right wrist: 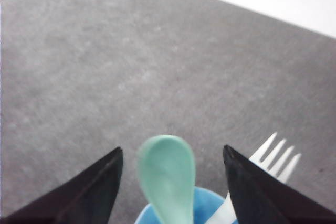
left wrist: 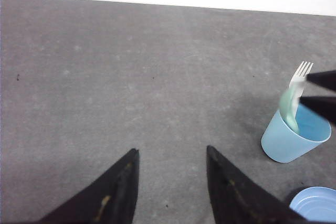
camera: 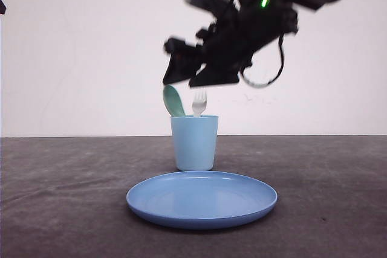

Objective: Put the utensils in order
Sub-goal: 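Raise the open right gripper away from the cup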

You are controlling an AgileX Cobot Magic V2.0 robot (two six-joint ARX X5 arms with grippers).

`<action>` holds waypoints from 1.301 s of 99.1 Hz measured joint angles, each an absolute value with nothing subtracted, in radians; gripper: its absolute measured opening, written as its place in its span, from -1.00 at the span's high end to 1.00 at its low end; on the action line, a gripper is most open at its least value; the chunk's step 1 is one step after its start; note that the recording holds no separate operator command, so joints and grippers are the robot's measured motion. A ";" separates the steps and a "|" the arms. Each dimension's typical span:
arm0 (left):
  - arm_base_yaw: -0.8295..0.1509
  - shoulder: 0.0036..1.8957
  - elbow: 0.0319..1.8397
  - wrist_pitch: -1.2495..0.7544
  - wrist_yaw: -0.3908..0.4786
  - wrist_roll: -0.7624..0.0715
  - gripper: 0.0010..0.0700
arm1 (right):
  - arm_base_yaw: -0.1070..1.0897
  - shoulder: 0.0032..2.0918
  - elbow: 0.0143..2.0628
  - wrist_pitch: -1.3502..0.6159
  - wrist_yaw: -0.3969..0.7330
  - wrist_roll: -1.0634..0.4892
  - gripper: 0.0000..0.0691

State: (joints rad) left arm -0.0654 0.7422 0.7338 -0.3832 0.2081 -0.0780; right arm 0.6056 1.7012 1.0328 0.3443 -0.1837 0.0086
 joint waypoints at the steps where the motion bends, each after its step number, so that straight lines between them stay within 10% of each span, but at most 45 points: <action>1: -0.065 0.742 0.734 -0.383 0.208 -0.078 0.36 | 0.606 1.694 1.033 0.340 -0.184 0.009 -0.11; 90: -0.065 0.742 0.734 -0.377 0.208 -0.070 0.36 | 0.542 1.285 0.995 -0.318 -0.077 0.070 -0.23; 129: -0.065 0.745 0.734 -0.378 0.205 -0.070 0.36 | 0.543 1.289 0.912 -0.315 -0.073 0.133 -0.95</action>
